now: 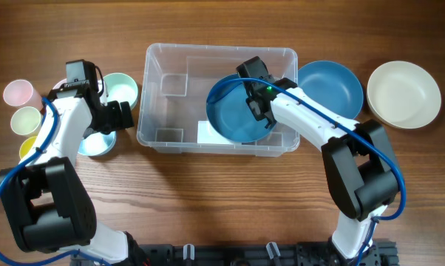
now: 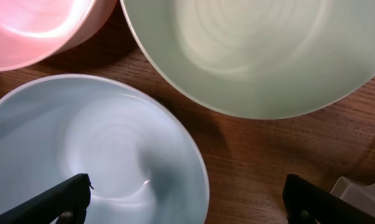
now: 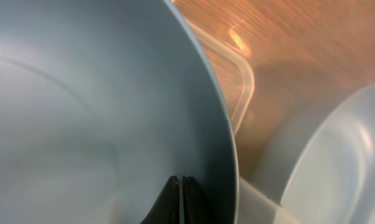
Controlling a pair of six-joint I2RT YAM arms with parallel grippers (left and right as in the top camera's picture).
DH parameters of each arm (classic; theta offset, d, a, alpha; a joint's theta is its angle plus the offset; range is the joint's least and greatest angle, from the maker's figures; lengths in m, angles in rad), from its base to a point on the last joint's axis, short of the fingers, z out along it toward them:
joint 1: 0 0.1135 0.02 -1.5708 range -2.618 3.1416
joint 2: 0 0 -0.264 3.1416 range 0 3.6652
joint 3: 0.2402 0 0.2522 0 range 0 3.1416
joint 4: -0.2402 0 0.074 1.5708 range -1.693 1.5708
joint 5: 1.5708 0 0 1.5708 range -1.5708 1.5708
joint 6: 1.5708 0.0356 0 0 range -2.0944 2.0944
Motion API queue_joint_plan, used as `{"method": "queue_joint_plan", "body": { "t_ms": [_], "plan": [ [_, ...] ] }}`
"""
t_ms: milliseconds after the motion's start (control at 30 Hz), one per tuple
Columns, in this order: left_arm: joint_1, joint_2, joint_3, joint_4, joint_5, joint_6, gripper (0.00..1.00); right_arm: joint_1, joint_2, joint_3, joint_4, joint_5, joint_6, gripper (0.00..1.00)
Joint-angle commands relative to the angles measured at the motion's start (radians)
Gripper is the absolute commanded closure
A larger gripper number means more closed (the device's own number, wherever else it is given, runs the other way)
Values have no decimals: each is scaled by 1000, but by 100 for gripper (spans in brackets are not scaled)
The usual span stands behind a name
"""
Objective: Pack container
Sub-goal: 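Lower the teal bowl into the container and open the right gripper, then withdraw the right gripper right toward the second teal bowl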
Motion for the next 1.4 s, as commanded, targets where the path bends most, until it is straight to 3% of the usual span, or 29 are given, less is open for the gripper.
{"method": "queue_joint_plan", "body": {
  "t_ms": [0,33,100,233,367,500,667,867,967,1133,1367],
  "plan": [
    [5,10,-8,0,12,13,0,-5,-18,34,-6,25,23,96],
    [5,10,-8,0,12,13,0,-5,-22,37,-9,11,23,95],
    [5,10,-8,0,12,13,0,-5,-34,43,-10,-58,23,80],
    [5,10,-8,0,12,13,0,-5,-77,63,-13,-190,38,62],
    [5,10,-8,0,12,13,0,-5,-173,82,-15,-235,80,52],
    [5,10,-8,0,12,13,0,-7,-287,91,-27,-229,117,49],
    [5,10,-8,0,12,13,0,-42,-467,91,-96,-84,298,52],
    [5,10,-8,0,12,13,0,-234,-619,91,-259,-28,469,46],
    [5,10,-8,0,12,13,0,-393,-624,90,-362,-68,557,47],
    [5,10,-8,0,12,13,0,-648,-574,74,-412,-326,568,46],
    [5,10,-8,0,12,13,0,-747,-451,24,-402,-401,564,49]
  ]
}}
